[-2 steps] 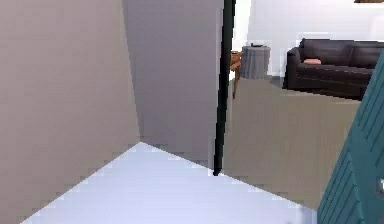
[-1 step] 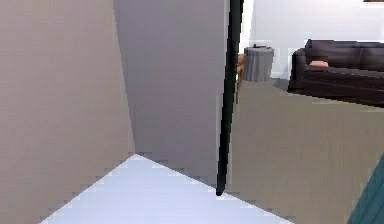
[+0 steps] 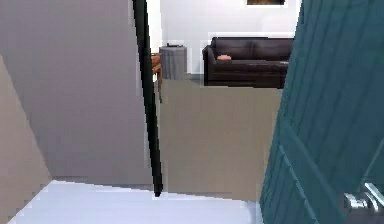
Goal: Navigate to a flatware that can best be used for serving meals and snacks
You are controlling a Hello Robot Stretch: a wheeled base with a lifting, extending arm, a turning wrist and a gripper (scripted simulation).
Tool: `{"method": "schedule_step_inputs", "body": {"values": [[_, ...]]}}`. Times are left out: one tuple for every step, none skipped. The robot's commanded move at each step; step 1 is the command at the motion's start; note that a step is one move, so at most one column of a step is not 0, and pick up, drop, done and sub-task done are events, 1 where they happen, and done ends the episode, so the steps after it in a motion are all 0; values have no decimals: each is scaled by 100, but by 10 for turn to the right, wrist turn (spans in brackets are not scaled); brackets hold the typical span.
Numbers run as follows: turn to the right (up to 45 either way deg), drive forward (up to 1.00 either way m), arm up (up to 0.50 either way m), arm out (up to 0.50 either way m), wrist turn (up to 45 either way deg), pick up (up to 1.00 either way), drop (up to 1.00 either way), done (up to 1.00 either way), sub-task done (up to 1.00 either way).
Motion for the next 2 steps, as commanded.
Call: {"method": "schedule_step_inputs", "body": {"values": [[0,100,0,0,0,0,0,0,0],[30,0,0,0,0,0,0,0,0]]}}
